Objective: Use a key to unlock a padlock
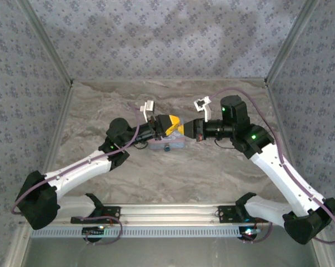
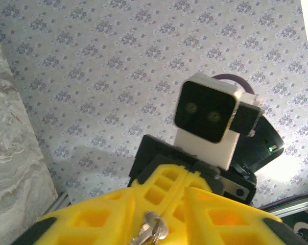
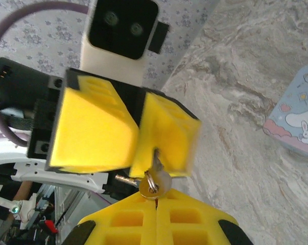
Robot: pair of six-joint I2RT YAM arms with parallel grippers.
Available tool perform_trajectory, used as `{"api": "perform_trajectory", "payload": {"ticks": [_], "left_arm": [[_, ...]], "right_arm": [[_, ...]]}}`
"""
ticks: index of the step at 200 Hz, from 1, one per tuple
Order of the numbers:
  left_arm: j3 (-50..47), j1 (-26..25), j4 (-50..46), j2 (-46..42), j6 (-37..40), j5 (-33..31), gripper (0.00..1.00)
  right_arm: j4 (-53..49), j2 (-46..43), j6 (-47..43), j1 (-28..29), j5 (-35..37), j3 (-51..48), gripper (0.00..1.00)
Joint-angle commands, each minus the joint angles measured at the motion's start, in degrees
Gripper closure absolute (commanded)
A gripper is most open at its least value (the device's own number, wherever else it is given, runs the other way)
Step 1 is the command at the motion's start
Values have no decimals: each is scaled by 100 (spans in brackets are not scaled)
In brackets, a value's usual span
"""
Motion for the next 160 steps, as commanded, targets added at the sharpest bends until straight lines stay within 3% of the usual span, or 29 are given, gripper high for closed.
{"api": "perform_trajectory", "payload": {"ticks": [1, 56, 75, 89, 107, 116, 135, 160], "left_arm": [[-8, 37, 120, -200, 144, -39, 78], [27, 35, -3, -221, 212, -17, 100], [49, 39, -215, -260, 329, -21, 100], [141, 48, -594, -345, 563, -22, 100], [437, 52, -1743, -576, 1271, -87, 100], [668, 52, -2498, -692, 1733, -175, 100], [1265, 52, -4203, -825, 2819, -473, 100], [1998, 43, -5766, -712, 3938, -846, 100]], "right_arm": [[-189, -98, -141, 36, -120, -92, 100], [-195, -113, -202, 18, -79, -127, 100], [-240, -122, -236, 18, -62, -126, 100], [-422, -149, -286, 6, -31, -141, 90], [-673, -278, -379, -81, 94, -212, 62], [-757, -399, -412, -166, 254, -286, 54], [-802, -691, -400, -386, 638, -498, 50], [-546, -1053, -120, -645, 1318, -920, 49]]}}
